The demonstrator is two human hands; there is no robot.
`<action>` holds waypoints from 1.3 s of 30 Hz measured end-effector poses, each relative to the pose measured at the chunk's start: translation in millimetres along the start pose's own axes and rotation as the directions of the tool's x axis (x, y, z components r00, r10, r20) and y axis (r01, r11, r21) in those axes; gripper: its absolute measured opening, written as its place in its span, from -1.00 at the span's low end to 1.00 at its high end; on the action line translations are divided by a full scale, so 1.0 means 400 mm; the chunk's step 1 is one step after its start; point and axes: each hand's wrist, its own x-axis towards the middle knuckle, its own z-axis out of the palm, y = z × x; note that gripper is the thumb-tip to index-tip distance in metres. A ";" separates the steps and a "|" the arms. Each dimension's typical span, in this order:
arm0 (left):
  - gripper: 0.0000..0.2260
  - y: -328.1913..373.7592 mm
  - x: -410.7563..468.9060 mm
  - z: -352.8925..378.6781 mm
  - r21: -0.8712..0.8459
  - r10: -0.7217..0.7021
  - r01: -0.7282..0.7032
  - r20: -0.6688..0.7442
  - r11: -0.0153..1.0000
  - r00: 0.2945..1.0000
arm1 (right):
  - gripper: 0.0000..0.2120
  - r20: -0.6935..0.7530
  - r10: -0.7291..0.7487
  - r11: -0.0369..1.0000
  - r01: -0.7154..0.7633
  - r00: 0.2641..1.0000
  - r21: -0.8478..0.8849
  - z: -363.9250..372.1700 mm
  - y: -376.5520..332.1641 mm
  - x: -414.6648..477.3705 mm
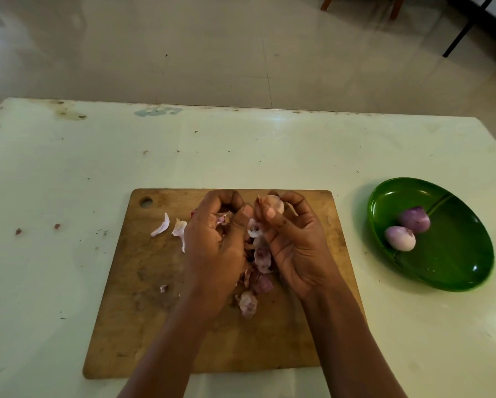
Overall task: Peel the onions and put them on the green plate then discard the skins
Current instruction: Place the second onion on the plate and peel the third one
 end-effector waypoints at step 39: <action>-0.84 0.021 0.009 -0.019 -0.229 -0.250 0.246 0.011 0.942 0.968 | -0.57 0.050 0.117 0.993 -0.115 0.992 -0.040 0.013 -0.009 -0.016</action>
